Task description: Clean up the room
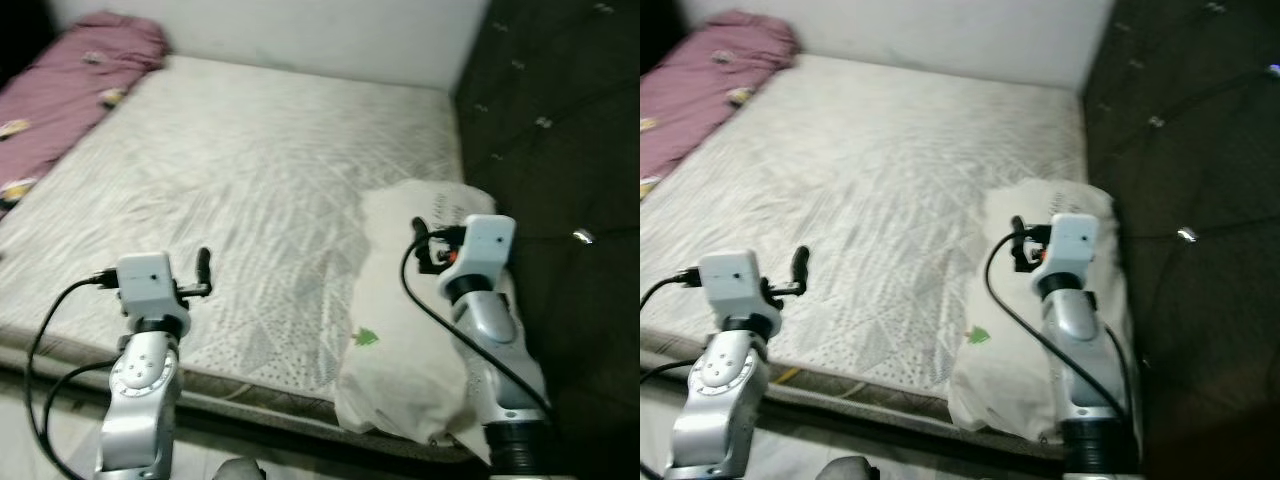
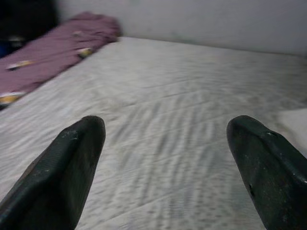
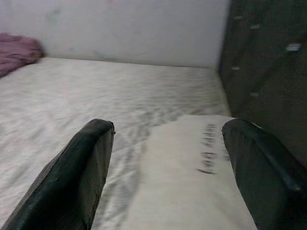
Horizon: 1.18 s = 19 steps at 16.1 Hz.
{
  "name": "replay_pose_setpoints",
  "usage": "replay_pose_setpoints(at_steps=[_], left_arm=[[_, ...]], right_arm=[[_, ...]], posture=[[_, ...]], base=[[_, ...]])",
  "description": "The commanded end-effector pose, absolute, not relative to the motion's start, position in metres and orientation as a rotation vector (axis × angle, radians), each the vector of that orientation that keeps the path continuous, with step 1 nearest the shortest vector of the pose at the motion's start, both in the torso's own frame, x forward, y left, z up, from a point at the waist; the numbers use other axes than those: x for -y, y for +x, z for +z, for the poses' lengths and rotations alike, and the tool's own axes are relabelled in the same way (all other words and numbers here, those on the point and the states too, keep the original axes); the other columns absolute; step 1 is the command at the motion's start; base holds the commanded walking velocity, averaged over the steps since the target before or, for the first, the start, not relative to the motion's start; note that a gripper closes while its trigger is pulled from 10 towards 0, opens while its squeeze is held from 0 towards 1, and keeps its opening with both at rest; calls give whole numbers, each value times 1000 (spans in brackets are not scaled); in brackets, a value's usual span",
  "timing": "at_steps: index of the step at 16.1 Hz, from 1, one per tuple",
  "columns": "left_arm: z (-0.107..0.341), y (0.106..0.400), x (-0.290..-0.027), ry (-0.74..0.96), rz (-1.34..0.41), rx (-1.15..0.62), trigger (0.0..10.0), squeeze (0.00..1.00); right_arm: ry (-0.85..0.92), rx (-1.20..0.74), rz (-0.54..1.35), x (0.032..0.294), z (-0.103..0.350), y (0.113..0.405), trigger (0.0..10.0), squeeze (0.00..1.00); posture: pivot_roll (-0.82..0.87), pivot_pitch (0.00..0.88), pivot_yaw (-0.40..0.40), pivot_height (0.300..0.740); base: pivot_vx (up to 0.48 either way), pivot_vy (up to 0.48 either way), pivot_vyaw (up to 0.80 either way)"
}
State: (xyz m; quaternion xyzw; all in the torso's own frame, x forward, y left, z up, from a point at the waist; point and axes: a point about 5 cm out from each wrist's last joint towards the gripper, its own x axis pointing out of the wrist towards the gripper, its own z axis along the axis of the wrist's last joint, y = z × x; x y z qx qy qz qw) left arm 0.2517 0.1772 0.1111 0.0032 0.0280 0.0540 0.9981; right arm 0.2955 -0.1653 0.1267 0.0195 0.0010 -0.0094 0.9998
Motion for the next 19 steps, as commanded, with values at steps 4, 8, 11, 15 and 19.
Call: replay_pose_setpoints(at_steps=[4, 8, 11, 15, 19], left_arm=[[115, 254, -181, 13, 109, -47, 10000, 0], [117, 257, -180, 11, 106, -36, 10000, 0], [119, 256, -179, 5, 105, -22, 10000, 0], [122, 249, -182, 18, 117, -11, 10000, 0], [124, 251, -183, 47, 112, 12, 10000, 0]], right_arm=[[45, 22, 11, 158, 133, 302, 10000, 0], [44, 19, 20, 158, 131, 300, 10000, 0], [56, 13, 34, 155, 128, 298, 10000, 0], [60, 16, 63, 151, 126, 293, 10000, 0], [49, 13, 67, 151, 126, 295, 10000, 0]], posture=[[14, 20, -23, 740], [12, 9, -22, 740], [16, 9, -23, 740], [22, 19, -23, 740], [18, 20, -26, 740]], base=[[0, 480, -125], [0, 480, 0], [0, 480, 0], [0, 480, 0], [0, 360, 0]])
